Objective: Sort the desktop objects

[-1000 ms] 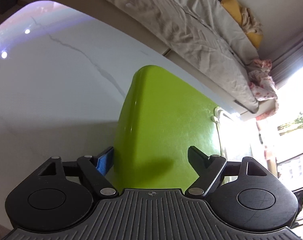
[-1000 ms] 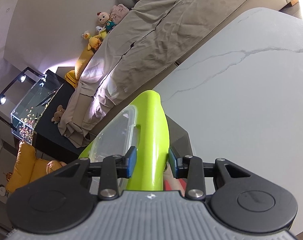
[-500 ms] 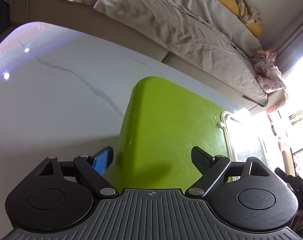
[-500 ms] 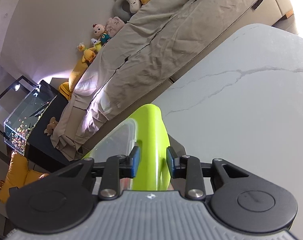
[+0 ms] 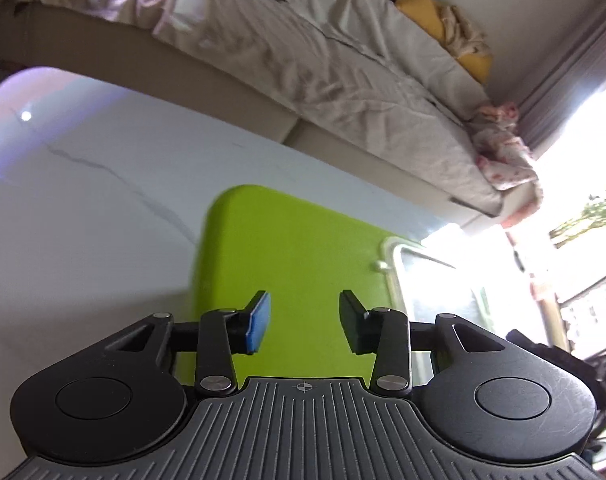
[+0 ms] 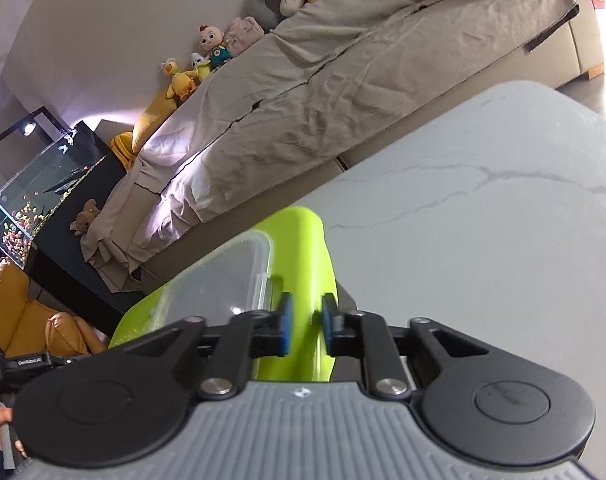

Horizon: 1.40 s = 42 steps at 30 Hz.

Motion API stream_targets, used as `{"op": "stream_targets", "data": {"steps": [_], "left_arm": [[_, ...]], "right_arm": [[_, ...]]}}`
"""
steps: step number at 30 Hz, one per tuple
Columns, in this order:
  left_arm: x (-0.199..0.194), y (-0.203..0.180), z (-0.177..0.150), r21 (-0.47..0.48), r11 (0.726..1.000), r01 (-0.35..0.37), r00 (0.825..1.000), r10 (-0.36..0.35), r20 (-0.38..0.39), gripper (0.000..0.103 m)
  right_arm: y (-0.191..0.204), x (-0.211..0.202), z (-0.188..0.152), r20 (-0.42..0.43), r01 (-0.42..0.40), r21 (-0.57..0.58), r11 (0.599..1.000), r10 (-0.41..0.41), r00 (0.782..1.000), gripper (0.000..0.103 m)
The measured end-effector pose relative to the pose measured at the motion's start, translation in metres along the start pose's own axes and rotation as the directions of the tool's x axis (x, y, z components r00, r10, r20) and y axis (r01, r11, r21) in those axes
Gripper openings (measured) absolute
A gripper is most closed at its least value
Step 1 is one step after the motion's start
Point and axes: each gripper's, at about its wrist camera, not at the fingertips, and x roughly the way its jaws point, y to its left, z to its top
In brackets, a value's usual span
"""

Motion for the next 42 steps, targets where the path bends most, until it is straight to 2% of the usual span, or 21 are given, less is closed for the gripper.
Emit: {"op": "stream_targets", "data": {"steps": [2, 3, 4, 5, 6, 8, 10, 14, 16, 17, 19, 22, 24, 28, 33, 36, 42], "left_arm": [[0.001, -0.009, 0.002, 0.045, 0.997, -0.064, 0.998, 0.064, 0.01, 0.048], [0.001, -0.011, 0.003, 0.072, 0.993, -0.097, 0.995, 0.097, 0.013, 0.057], [-0.002, -0.009, 0.002, 0.071, 0.991, -0.111, 0.994, 0.11, 0.016, 0.061], [-0.004, -0.006, 0.001, 0.069, 0.99, -0.124, 0.992, 0.123, 0.019, 0.068], [-0.007, -0.002, -0.001, 0.062, 0.989, -0.135, 0.991, 0.134, 0.015, 0.075], [-0.007, 0.007, -0.003, 0.046, 0.986, -0.161, 0.987, 0.161, 0.003, 0.089], [-0.004, 0.016, -0.008, 0.026, 0.987, -0.16, 0.987, 0.16, -0.018, 0.091], [0.015, 0.041, -0.015, -0.1, 0.995, -0.022, 0.997, 0.014, -0.08, 0.093], [0.025, 0.053, -0.018, -0.171, 0.984, 0.041, 0.996, -0.054, -0.075, 0.092], [0.028, 0.058, -0.019, -0.197, 0.979, 0.06, 0.996, -0.073, -0.06, 0.087], [0.028, 0.059, -0.02, -0.196, 0.98, 0.038, 0.998, -0.048, -0.045, 0.076], [0.022, 0.055, -0.018, -0.176, 0.984, 0.036, 0.998, -0.043, -0.036, 0.075], [0.016, 0.048, -0.014, -0.158, 0.986, 0.044, 0.999, -0.048, -0.02, 0.075], [0.015, 0.029, -0.004, -0.102, 0.994, 0.036, 0.999, -0.037, -0.01, 0.076], [0.029, 0.025, -0.01, -0.092, 0.994, -0.054, 0.997, 0.048, -0.061, 0.079], [0.026, 0.029, -0.021, -0.092, 0.995, -0.049, 0.997, 0.043, -0.066, 0.081], [0.032, 0.024, -0.026, -0.08, 0.995, -0.067, 0.996, 0.062, -0.062, 0.085]], "right_arm": [[0.002, -0.001, 0.009, 0.014, -0.028, 0.01, 1.0, 0.027, 1.0, 0.004], [0.006, -0.001, 0.011, 0.017, 0.003, -0.019, 1.0, -0.002, 1.0, 0.01], [0.01, -0.001, 0.01, 0.01, 0.033, -0.057, 0.998, -0.033, 0.999, 0.014], [0.014, -0.001, 0.008, 0.002, 0.061, -0.095, 0.994, -0.061, 0.998, 0.027], [0.016, -0.002, 0.006, -0.015, 0.067, -0.126, 0.99, -0.07, 0.997, 0.046], [0.018, -0.005, 0.0, -0.042, 0.048, -0.133, 0.99, -0.054, 0.998, 0.055], [0.015, -0.003, -0.005, -0.064, 0.041, -0.117, 0.992, -0.049, 0.997, 0.055], [0.001, 0.005, -0.015, -0.099, -0.001, -0.049, 0.999, -0.004, 0.995, 0.059], [-0.012, 0.008, -0.018, -0.084, -0.053, 0.034, 0.998, 0.056, 0.995, 0.058], [-0.015, 0.008, -0.019, -0.078, -0.066, 0.05, 0.997, 0.07, 0.994, 0.054], [-0.021, 0.009, -0.021, -0.069, -0.086, 0.068, 0.994, 0.09, 0.994, 0.051], [-0.016, 0.004, -0.021, -0.07, -0.066, 0.032, 0.997, 0.068, 0.995, 0.051], [-0.014, -0.001, -0.017, -0.055, -0.079, 0.041, 0.996, 0.081, 0.995, 0.051], [-0.018, -0.004, -0.002, -0.025, -0.106, 0.063, 0.992, 0.108, 0.994, 0.051], [-0.022, 0.004, -0.006, -0.049, -0.039, 0.032, 0.999, 0.04, 0.998, 0.05], [-0.021, 0.0, -0.014, -0.039, -0.038, 0.017, 0.999, 0.039, 0.998, 0.05], [-0.016, 0.004, -0.009, -0.04, -0.032, 0.0, 0.999, 0.032, 0.999, 0.05]]}}
